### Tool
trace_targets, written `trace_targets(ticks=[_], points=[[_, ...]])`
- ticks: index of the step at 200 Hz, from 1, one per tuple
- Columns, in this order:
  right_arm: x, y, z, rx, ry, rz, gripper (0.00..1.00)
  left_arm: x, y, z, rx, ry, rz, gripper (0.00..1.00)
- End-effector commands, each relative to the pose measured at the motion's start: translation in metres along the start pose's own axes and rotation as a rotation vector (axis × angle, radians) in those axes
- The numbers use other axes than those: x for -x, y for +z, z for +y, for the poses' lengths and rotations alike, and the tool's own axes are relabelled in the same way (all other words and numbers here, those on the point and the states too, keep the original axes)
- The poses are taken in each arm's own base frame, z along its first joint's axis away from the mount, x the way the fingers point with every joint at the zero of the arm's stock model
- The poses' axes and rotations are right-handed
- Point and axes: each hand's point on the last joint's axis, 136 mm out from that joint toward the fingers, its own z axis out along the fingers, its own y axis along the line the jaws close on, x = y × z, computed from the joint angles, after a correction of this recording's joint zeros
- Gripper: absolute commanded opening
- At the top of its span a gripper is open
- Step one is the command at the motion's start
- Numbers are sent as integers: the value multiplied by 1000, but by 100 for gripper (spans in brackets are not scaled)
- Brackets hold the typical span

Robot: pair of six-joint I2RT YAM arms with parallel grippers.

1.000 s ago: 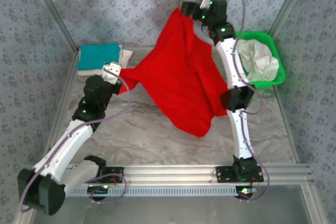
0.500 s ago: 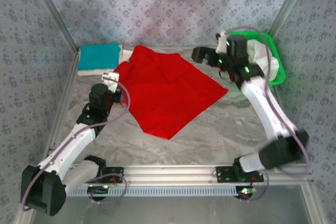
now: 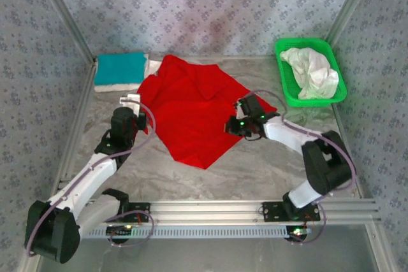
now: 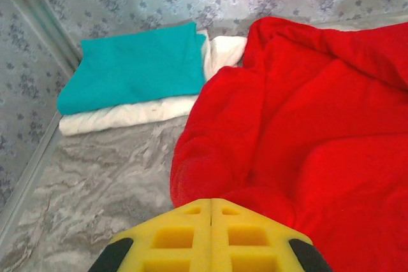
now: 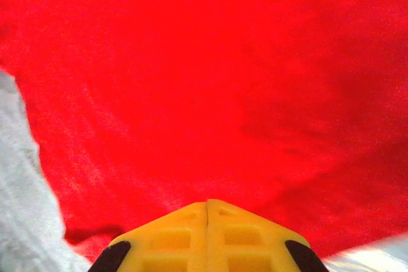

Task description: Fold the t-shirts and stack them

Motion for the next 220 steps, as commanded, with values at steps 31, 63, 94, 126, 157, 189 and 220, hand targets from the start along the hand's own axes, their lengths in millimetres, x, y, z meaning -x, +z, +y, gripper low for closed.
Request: trace_targets(ticks=[31,63,94,126,157,189,220], points=[[30,28,-46,-181,171,-71,0,-17,-12,14,39,-133,103,0],[49,20,-93,-288,255,-83,0,-46,-37,13,36,-202,195,0],[67,8,-129,-332,308,-108,0,-62,-56,-12,-48,-231,242,0],[96,-4,-139,-295,337,-153,0,-75,-69,-25,-37,-183,288,0],[99,-5,-77,-188,223,-124,0,-70,-66,-28,-46,-163,253,0],[60,14,-7,-106,114,-58,0,-59,-60,-43,-108,-154,228,0],[30,48,49,-36,45,32,0,-58,-61,-15,28,-179,252,0]])
